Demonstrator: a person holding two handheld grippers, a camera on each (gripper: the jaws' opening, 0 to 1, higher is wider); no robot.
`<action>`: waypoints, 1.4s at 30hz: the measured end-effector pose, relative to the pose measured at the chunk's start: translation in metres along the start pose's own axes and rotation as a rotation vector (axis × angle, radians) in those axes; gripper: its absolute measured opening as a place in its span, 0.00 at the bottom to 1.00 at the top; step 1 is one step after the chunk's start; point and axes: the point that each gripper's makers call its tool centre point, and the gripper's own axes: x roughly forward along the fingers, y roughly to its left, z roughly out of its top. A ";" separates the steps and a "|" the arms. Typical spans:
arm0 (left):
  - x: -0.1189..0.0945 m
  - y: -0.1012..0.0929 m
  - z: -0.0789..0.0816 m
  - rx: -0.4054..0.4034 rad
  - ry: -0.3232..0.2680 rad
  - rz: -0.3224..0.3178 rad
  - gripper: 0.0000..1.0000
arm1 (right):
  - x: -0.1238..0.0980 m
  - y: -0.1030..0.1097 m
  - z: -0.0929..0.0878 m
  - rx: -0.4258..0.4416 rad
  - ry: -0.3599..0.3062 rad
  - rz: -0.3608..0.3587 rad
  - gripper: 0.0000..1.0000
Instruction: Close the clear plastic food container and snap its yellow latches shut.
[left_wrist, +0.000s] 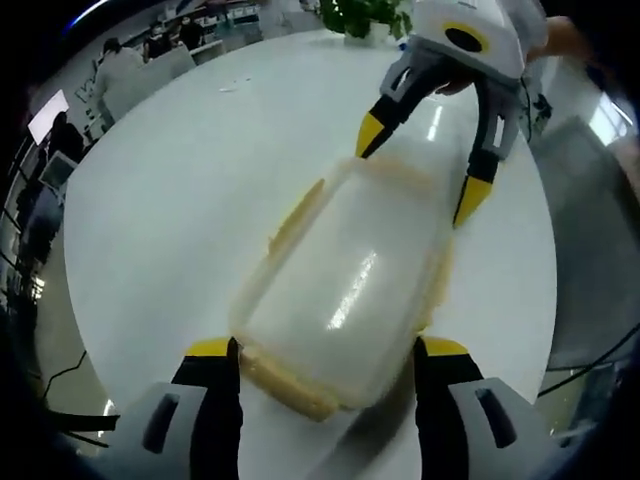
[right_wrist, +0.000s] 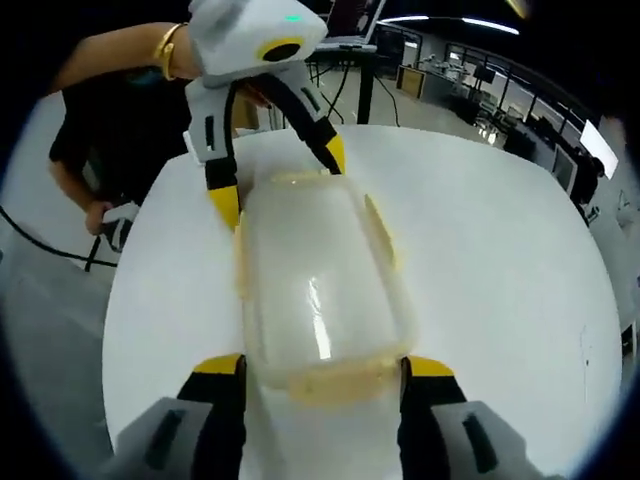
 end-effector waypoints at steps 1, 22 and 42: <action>0.000 0.000 0.000 0.001 0.003 0.000 0.70 | 0.000 0.000 0.000 -0.007 0.002 0.004 0.59; -0.002 -0.001 -0.008 0.152 0.189 -0.058 0.64 | -0.006 -0.006 -0.012 -0.142 0.177 0.066 0.38; -0.012 0.015 -0.021 0.480 0.258 -0.165 0.37 | -0.006 -0.007 -0.011 -0.140 0.237 0.064 0.38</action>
